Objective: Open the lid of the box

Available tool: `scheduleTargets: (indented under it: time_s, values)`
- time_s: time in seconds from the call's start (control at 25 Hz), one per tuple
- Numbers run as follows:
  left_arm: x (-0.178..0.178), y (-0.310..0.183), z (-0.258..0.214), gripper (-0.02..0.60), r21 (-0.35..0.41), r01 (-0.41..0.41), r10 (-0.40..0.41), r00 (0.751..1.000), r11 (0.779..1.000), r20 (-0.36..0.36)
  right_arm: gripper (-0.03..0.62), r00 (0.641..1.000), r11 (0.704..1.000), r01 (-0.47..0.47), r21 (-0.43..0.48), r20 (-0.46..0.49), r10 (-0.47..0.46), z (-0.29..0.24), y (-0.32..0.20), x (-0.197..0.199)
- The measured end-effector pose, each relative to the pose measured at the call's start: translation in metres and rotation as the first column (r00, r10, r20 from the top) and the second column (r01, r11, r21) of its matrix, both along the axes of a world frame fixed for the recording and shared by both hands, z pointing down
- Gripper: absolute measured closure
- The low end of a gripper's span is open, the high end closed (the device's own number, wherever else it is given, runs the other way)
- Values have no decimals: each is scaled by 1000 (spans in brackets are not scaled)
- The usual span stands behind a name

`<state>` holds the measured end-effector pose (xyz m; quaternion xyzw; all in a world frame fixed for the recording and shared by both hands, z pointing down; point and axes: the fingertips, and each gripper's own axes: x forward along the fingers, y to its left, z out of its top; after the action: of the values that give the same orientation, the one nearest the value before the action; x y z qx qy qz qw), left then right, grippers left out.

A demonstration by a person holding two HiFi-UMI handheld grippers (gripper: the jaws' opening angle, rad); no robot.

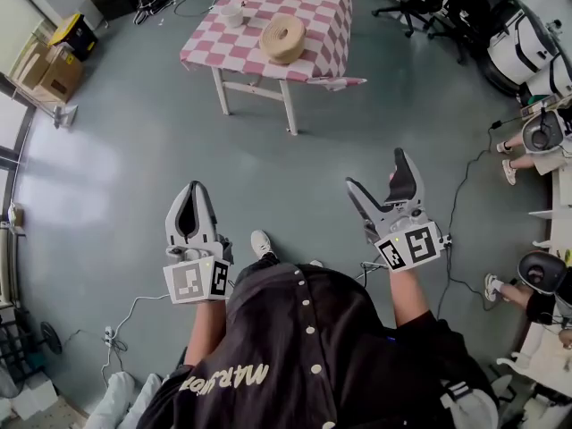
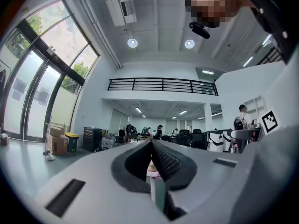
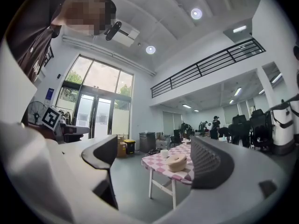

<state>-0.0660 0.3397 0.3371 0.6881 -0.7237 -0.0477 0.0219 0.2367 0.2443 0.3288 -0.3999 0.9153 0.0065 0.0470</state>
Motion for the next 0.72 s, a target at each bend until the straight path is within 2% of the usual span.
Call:
scheduleTargets:
  time_s: [0.32,0.72]
  values:
    - [-42,-29,4,571,11,-10,10,1000,1000,-29,121,999,999,-42,1,19,42,-10,-29,-26]
    - [-97,-63,2,571,25,-58,58,998,998,-19,121,995,995,-100,10,28,100,-9,-49,-73]
